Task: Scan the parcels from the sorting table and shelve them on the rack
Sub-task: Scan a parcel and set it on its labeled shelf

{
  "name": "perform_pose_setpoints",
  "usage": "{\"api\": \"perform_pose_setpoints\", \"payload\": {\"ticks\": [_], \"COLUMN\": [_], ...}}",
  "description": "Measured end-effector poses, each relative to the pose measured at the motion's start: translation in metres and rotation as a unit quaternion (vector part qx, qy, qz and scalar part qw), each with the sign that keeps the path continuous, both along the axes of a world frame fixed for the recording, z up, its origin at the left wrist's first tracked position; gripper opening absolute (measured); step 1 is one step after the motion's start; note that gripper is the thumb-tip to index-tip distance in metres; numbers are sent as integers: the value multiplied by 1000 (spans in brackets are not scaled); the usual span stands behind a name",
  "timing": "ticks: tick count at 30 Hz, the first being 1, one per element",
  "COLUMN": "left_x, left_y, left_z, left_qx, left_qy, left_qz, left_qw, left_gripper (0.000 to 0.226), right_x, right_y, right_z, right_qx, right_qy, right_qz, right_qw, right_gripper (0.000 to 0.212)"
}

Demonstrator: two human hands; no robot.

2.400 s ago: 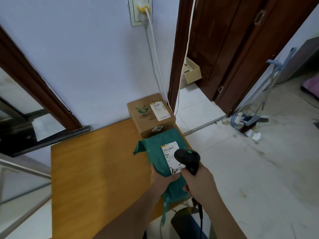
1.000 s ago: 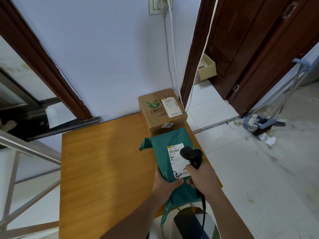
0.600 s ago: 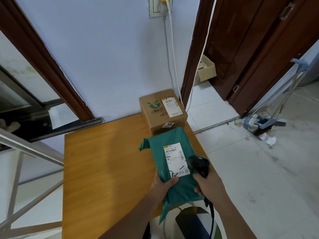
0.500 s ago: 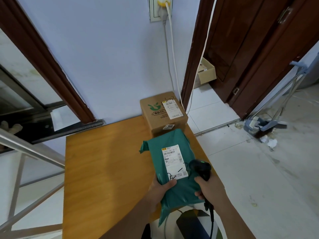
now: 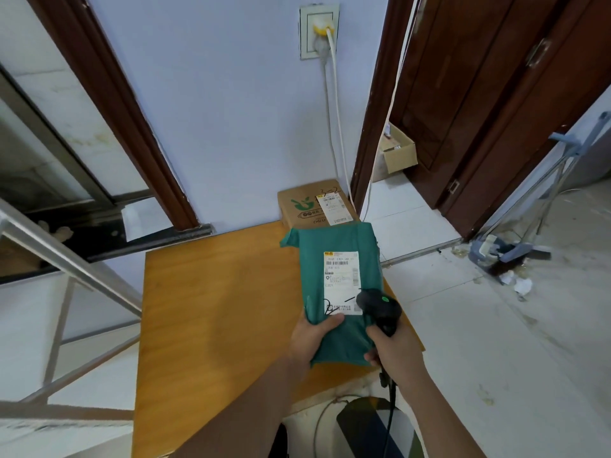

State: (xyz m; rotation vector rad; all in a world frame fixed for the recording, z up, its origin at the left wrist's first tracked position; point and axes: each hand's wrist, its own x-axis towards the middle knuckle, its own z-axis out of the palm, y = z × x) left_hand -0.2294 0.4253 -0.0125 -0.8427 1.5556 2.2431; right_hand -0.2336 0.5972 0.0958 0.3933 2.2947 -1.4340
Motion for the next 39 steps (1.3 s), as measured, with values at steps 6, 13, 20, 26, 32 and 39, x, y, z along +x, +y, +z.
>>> {"api": "perform_pose_setpoints", "payload": {"ticks": [6,13,20,26,32,39], "left_x": [20,83,166,276,385,480], "left_y": [-15,-50,-96,-132,-150,-138], "left_z": [45,96,123,129,133,132], "left_qx": [-13,-38,-88,-117,-153,-183], "left_qy": [104,157,200,214,179,169], "left_qz": [64,100,129,174,279,392], "left_qw": [992,982,967,954,931,885], "left_gripper": [96,101,101,89,85,90], "right_x": [20,72,146,229,297,357], "right_y": [-17,-45,-79,-121,-158,-175], "right_z": [56,97,109,102,97,95], "right_qx": [4,0,-64,-88,-110,-128], "right_qy": [87,149,165,141,120,129], "right_qz": [82,165,188,228,335,433], "right_qw": [993,975,966,959,928,883], "right_gripper": [7,5,15,13,11,20]}}
